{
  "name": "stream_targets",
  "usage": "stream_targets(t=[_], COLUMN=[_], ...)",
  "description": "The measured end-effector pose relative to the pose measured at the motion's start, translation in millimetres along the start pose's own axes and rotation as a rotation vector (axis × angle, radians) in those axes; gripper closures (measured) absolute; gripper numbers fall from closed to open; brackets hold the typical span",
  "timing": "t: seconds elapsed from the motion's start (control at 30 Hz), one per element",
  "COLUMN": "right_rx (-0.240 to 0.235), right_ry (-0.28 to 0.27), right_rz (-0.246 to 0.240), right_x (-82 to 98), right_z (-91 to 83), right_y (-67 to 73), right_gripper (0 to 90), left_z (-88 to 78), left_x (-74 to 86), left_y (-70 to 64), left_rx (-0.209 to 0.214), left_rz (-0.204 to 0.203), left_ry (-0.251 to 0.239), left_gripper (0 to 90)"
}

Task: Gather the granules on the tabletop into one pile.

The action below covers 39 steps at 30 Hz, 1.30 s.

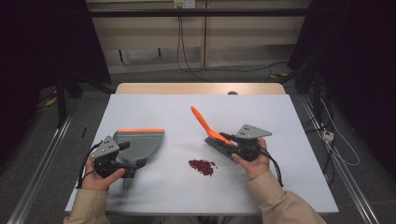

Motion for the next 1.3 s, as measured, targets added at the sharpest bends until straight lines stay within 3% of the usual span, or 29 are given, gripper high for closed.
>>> stream_targets(t=[0.07, 0.27, 0.33, 0.47, 0.6, 0.73, 0.8, 1.1, 1.3], right_rx=[0.031, 0.057, 0.053, 0.056, 0.041, 0.036, 0.035, 0.041, 0.051], right_ry=[0.029, 0.062, 0.065, 0.079, 0.112, 0.136, 0.155, 0.241, 0.275], right_rz=[-0.006, 0.019, 0.053, 0.077, 0.092, 0.091, 0.111, 0.103, 0.114], right_x=[4.3, 13.1, 13.6, 12.7, 9.9, 6.6, 4.0, -11.3, -15.7], right_z=[-5.0, -10.4, -12.0, -13.1, -12.6, -13.3, -14.0, -12.7, -9.2], right_y=[-5.7, -17.0, -19.8, -19.9, -19.7, -20.2, -21.3, -21.9, -23.5], right_gripper=[71.5, 71.4, 71.3, 71.0, 70.1, 68.2, 67.1, 61.6, 60.5], left_z=[0.0, -0.1, -0.6, -2.5, -3.7, -3.6, -4.1, -6.7, -10.1], left_x=[-0.4, -1.4, -0.8, 0.3, 1.8, 2.8, 2.9, 6.8, 14.4], left_y=[-1.0, -2.3, -2.3, -1.5, -1.7, -3.1, -3.5, -4.3, -2.5], left_rx=[0.002, 0.003, 0.003, -0.002, 0.003, -0.001, -0.009, -0.045, -0.102], left_rz=[-0.005, 0.0, -0.005, -0.006, -0.026, -0.019, -0.014, -0.034, -0.093], left_ry=[-0.001, -0.004, -0.004, 0.004, 0.015, 0.032, 0.038, 0.067, 0.097], left_gripper=[7.2, 7.2, 7.2, 7.2, 6.8, 6.9, 6.9, 6.8, 7.8])
Point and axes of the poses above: each handheld gripper's, and its own axes: z roughly forward along the jaws, x roughly out of its underside, y roughly to its left, the point moved 1 cm from there along z, roughly forward along the jaws, and after that the axes turned 2 degrees about z, right-handed, at the moved point
